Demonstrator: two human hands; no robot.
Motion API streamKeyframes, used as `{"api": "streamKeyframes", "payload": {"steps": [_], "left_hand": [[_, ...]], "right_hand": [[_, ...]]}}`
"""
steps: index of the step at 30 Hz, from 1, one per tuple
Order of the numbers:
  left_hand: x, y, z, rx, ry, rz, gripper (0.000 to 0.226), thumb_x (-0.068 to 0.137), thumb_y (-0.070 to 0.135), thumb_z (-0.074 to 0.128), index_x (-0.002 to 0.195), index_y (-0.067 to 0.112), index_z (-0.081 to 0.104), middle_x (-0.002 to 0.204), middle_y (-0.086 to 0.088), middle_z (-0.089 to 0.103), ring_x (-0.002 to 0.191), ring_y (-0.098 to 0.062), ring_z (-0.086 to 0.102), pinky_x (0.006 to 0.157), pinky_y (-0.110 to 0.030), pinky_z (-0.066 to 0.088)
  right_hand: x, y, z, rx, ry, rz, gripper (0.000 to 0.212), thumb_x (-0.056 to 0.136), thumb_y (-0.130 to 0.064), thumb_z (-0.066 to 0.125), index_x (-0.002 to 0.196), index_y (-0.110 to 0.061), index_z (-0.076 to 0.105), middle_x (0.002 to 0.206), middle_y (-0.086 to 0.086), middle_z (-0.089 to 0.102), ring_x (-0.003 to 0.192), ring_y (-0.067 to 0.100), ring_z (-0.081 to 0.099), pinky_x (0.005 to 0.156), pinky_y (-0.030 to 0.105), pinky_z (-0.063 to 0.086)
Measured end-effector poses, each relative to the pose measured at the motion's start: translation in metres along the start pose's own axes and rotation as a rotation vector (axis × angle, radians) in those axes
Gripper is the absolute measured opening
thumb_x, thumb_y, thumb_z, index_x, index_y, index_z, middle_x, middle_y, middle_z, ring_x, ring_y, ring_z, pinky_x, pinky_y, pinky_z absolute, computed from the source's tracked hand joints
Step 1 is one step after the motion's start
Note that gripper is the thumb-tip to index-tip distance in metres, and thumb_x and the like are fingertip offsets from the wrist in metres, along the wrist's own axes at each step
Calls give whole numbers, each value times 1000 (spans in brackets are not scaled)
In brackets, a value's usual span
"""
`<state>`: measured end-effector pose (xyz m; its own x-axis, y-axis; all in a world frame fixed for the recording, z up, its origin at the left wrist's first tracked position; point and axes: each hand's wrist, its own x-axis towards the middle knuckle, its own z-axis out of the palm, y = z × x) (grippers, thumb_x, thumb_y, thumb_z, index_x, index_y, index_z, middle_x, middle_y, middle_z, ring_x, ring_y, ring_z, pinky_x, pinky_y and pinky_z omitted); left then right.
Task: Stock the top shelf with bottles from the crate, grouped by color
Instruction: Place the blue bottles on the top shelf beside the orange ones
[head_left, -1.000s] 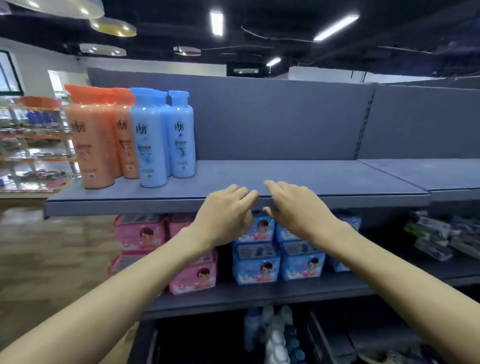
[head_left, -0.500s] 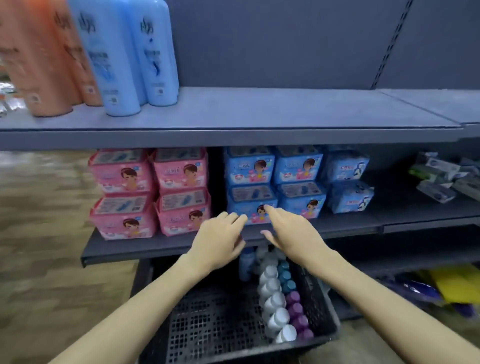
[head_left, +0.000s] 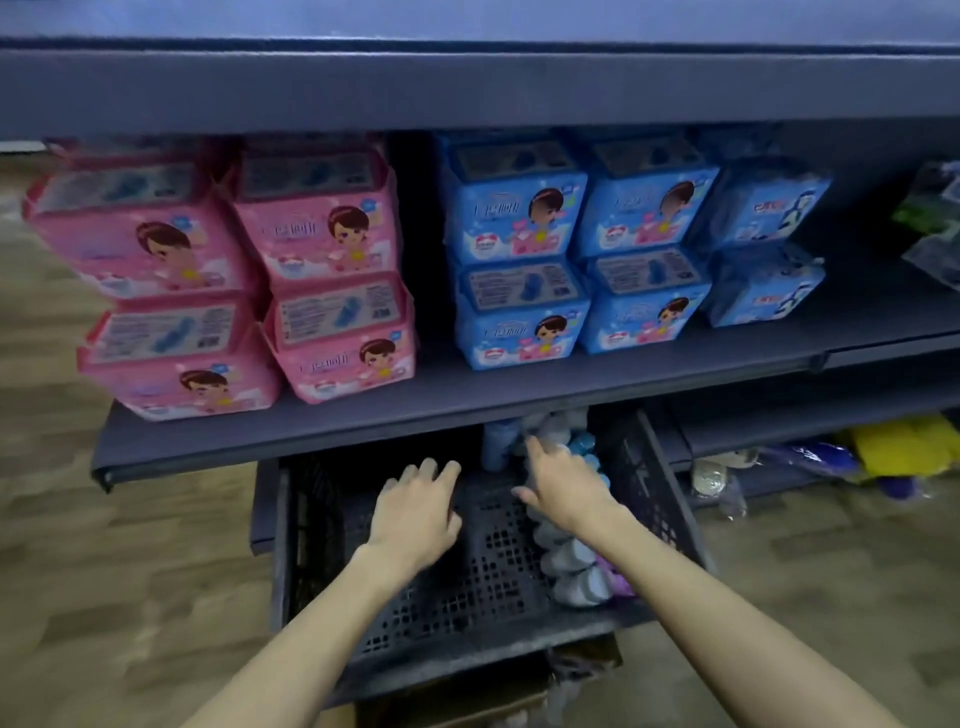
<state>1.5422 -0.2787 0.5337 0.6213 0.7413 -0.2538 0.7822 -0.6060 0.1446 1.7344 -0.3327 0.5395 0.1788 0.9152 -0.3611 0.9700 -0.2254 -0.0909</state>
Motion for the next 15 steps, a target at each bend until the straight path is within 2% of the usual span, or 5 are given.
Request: {"api": "streamKeyframes", "payload": {"steps": [4,9,13,15], "left_hand": [[5,-7,12,-77,-60,-28,62,93,31,49,150,23,25,139,-8,40,122,-30,44,91,-42,48],[2,-21,16,-115,-66,-33,62,94,29,46,151,23,22,141,-8,38,124,-29,42,91,-39,48],[-3,-34,23,-160,-58,-54,59,93,30,47,148,23,26,139,-7,40,121,-28,43,89,-39,49],[-6,-40,27,-176,-64,-56,57,94,29,47,147,23,27,138,-7,40,120,-28,43,87,-38,50]], "right_hand": [[33,-10,8,29,-88,43,70,94,-41,59,148,-8,27,144,15,41,125,35,49,96,42,45],[74,-20,5,4,-217,82,40,101,-26,49,134,-6,52,138,17,55,125,32,54,100,36,43],[96,-26,20,53,-153,114,43,105,-18,36,147,-9,38,155,13,35,140,30,38,113,35,28],[102,-26,28,79,-114,127,43,105,-19,36,148,-9,38,156,13,33,141,30,35,116,35,26]]}}
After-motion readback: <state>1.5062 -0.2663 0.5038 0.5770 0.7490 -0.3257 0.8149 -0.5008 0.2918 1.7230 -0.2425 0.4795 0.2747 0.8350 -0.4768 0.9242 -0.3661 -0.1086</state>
